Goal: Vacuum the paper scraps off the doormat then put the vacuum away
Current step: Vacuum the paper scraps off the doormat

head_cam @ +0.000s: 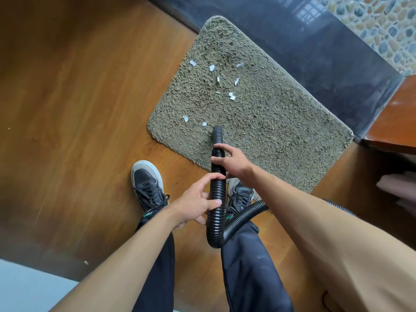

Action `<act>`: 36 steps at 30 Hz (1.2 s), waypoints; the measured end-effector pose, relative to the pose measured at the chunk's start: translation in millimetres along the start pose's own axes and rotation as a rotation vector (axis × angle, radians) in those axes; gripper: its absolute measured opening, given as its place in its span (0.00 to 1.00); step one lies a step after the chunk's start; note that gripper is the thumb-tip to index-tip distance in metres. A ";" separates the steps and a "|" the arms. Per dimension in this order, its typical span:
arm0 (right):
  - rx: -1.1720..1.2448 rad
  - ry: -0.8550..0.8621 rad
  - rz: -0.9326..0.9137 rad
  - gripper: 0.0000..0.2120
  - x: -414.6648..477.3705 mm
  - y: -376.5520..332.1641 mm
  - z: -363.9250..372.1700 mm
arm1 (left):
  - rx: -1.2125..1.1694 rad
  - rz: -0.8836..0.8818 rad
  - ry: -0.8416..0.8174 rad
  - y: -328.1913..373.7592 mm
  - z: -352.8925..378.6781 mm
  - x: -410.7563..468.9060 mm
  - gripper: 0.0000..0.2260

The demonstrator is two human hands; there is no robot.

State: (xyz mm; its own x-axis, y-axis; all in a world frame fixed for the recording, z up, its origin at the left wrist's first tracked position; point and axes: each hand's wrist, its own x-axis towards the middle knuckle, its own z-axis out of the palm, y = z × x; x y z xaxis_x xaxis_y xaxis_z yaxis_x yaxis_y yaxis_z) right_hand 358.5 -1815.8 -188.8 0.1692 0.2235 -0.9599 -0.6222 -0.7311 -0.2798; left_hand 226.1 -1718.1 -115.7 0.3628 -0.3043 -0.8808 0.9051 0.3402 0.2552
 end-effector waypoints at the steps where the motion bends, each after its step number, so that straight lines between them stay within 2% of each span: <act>1: -0.018 -0.007 -0.008 0.23 0.6 -2.6 2.0 | -0.004 0.002 0.002 -0.6 -2.1 -0.7 0.24; 12: -0.163 -0.070 -0.056 0.25 19.2 -15.2 34.7 | -0.138 0.044 0.046 -17.7 -24.8 -11.2 0.23; 27: -0.344 -0.059 -0.150 0.25 38.4 -34.7 69.3 | -0.220 0.095 0.091 -29.3 -54.3 -17.6 0.24; 36: -0.328 -0.046 -0.181 0.25 40.8 -42.5 46.6 | -0.186 0.139 0.075 -15.5 -46.3 -4.8 0.25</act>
State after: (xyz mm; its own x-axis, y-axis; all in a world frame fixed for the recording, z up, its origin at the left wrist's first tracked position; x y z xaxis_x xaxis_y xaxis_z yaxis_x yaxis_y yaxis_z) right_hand 356.2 -1745.5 -215.3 0.2150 0.3907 -0.8951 -0.3066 -0.8432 -0.4417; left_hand 200.1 -1680.8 -133.9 0.4575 -0.1786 -0.8711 0.7885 0.5343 0.3046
